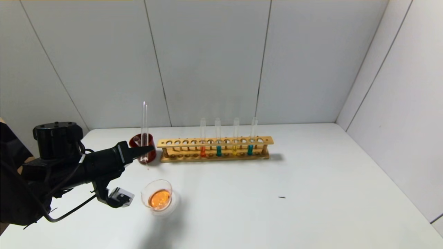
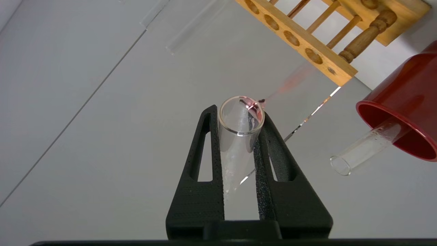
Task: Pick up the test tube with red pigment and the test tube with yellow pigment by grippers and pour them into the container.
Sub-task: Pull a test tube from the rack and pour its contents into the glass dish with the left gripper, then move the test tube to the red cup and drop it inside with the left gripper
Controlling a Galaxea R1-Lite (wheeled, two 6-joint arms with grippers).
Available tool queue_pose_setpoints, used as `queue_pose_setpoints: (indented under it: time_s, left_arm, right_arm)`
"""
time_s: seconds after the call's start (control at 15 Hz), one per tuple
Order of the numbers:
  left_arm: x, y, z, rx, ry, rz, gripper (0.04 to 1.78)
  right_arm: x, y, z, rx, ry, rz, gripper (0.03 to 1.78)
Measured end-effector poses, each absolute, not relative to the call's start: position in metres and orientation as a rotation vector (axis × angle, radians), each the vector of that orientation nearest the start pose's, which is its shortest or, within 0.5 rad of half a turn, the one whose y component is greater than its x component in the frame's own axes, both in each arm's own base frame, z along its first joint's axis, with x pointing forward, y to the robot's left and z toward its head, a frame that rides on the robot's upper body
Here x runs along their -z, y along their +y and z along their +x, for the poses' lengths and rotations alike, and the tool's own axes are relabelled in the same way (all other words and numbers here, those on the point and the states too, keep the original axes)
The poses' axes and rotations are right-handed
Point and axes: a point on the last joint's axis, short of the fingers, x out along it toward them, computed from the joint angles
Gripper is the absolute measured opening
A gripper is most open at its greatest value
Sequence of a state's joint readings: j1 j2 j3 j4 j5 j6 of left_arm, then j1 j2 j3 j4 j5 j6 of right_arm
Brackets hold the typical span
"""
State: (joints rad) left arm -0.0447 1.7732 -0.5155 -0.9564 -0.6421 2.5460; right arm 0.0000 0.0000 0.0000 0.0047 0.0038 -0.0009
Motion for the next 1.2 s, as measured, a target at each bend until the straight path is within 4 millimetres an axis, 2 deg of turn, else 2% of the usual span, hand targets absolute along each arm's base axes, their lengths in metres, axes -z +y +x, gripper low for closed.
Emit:
queue_pose_setpoints:
  time_s: [0.47, 0.73, 0.93, 1.2]
  left_arm:
    - [-0.125, -0.025, 0.278, 0.616, -0.714, 2.3, 0.31]
    - [-0.133, -0.027, 0.279, 0.593, -0.659, 2.195, 0.31]
    - [-0.156, -0.038, 0.279, 0.469, -0.625, 2.054, 0.31]
    - [-0.2, -0.067, 0.269, 0.09, -0.498, 1.742, 0.31]
  right_arm:
    - [-0.075, 0.0, -0.023, -0.004, 0.004, -0.001, 1.75]
    - [-0.075, 0.0, -0.023, -0.004, 0.005, -0.001, 1.75]
    - [-0.075, 0.0, -0.023, -0.004, 0.004, -0.001, 1.75]
    - [-0.075, 0.0, -0.023, -0.004, 0.005, -0.001, 1.75]
